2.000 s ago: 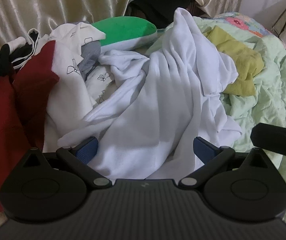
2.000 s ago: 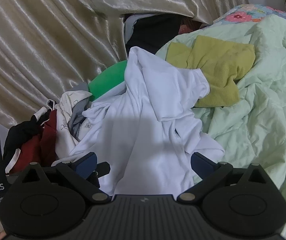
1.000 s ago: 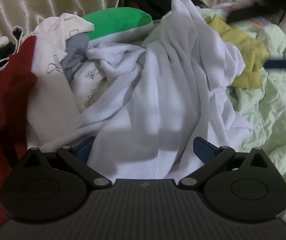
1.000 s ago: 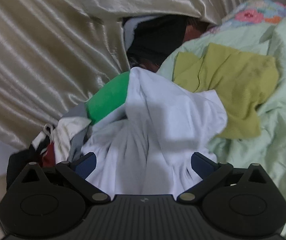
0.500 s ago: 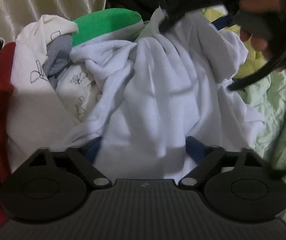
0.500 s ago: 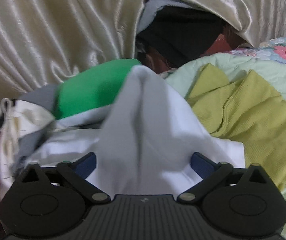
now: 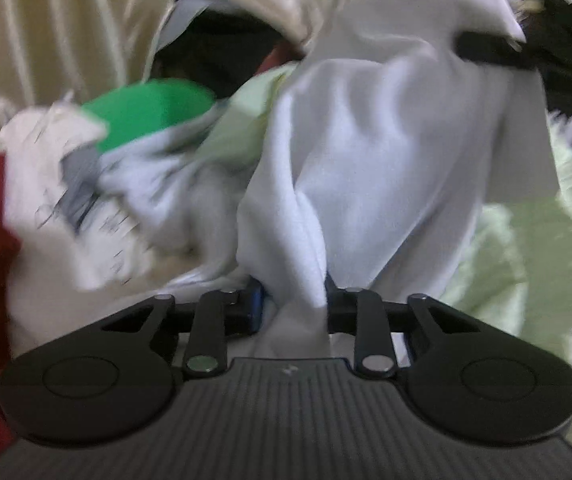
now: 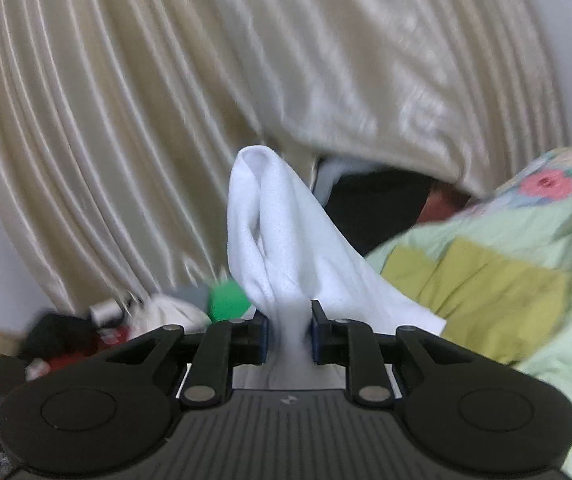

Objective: Fold large clothes
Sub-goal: 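Grasp the white shirt with the right gripper while the left gripper grasps it too, then lift the white shirt with both grippers and carry it onto the green bedspread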

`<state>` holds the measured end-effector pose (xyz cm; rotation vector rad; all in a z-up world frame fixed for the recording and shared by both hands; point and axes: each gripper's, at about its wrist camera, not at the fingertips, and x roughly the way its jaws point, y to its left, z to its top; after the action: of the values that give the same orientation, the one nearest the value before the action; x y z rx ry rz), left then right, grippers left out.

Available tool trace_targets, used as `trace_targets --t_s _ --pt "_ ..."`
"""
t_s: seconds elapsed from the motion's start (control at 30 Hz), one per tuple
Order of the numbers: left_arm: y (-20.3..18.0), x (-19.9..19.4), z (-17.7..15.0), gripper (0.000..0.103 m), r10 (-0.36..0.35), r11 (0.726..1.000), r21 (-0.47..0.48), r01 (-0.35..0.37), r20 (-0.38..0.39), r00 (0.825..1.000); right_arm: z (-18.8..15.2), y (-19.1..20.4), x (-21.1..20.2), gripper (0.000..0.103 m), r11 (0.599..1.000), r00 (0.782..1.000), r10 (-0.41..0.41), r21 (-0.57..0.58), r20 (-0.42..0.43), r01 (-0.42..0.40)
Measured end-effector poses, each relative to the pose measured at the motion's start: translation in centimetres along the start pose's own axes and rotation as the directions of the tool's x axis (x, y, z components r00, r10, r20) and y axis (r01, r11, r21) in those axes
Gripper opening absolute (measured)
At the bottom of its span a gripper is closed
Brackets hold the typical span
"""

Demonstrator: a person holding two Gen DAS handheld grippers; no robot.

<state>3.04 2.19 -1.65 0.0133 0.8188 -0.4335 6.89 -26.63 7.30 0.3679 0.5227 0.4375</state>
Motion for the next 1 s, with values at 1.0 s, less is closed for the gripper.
trace_targets --t_s 1.0 --pt "-30.8 5.1 -1.2 0.042 -0.54 0.719 0.279 0.637 -0.352 0.764 -30.1 -16.1 -39.1 0.023 0.437 0.616 -0.788 0.702 -0.002 0.562"
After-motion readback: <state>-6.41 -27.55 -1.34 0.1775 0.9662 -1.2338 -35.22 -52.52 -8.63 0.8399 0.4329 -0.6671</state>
